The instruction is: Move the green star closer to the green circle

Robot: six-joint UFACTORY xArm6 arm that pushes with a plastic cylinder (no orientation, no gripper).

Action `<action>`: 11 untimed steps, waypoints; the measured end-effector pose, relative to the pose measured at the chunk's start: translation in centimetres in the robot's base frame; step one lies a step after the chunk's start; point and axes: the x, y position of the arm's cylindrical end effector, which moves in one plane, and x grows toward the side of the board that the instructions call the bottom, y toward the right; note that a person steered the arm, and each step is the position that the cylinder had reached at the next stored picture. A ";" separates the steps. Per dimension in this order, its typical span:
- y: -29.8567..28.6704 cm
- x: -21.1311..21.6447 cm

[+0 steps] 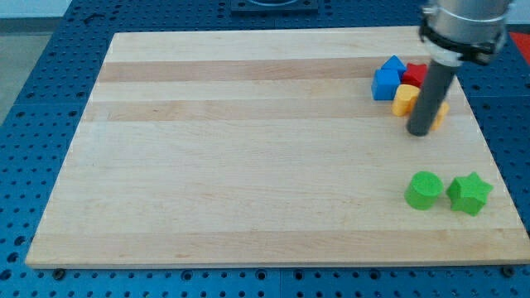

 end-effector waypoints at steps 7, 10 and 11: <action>12.8 5.6; 5.3 14.5; 2.1 13.2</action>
